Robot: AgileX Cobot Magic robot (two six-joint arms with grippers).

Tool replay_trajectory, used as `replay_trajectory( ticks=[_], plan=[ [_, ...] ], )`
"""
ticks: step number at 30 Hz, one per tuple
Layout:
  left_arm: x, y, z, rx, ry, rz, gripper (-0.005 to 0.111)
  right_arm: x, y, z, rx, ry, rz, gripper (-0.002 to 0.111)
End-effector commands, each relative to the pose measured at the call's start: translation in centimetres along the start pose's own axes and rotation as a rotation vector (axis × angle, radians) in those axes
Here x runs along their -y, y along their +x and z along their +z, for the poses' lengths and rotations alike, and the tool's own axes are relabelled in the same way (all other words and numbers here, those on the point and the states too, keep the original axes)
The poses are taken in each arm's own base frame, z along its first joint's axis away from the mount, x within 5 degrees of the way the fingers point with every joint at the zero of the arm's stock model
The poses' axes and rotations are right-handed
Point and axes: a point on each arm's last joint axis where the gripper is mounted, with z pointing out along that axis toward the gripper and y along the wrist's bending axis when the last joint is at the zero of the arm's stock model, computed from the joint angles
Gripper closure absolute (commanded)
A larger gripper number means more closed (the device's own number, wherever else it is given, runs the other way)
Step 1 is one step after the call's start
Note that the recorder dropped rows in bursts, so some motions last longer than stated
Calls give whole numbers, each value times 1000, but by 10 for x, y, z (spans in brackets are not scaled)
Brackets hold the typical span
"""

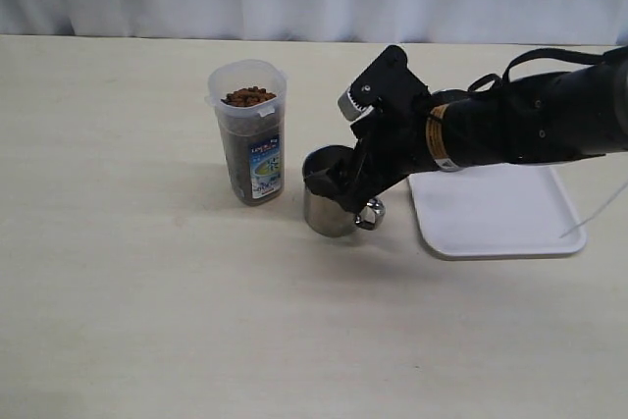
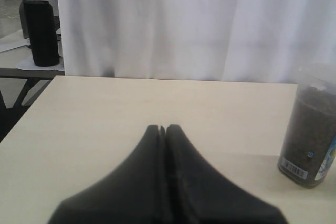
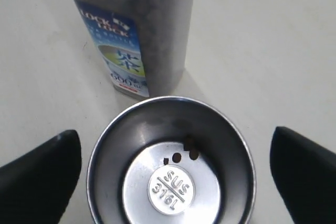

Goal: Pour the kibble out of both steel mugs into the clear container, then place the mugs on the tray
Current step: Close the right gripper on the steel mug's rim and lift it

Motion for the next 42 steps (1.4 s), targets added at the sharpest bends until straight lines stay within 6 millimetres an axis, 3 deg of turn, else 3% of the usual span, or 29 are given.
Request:
replay_trajectory(
  ticks=[1, 8, 16, 22, 27, 31, 33, 38, 42],
  plan=[
    [0, 1, 0, 4, -2, 3, 107, -3, 14, 12, -41, -35, 3, -2],
    [0, 1, 0, 4, -2, 3, 107, -2, 24, 21, -73, -43, -18, -2],
    [0, 1, 0, 4, -2, 3, 107, 1, 20, 21, -33, -8, 8, -2],
    [0, 1, 0, 4, -2, 3, 107, -1, 34, 33, -69, -34, 23, -1],
    [0, 1, 0, 4, -2, 3, 107, 4, 25, 34, -31, -7, 69, 26],
    [0, 1, 0, 4, -2, 3, 107, 6, 28, 36, -35, 12, 117, 71],
    [0, 1, 0, 4, -2, 3, 107, 7, 29, 36, -44, 22, 117, 101],
    [0, 1, 0, 4, -2, 3, 107, 7, 20, 29, -17, 33, 115, 104],
    [0, 1, 0, 4, -2, 3, 107, 3, 13, 12, 7, 43, 104, 104]
  ],
)
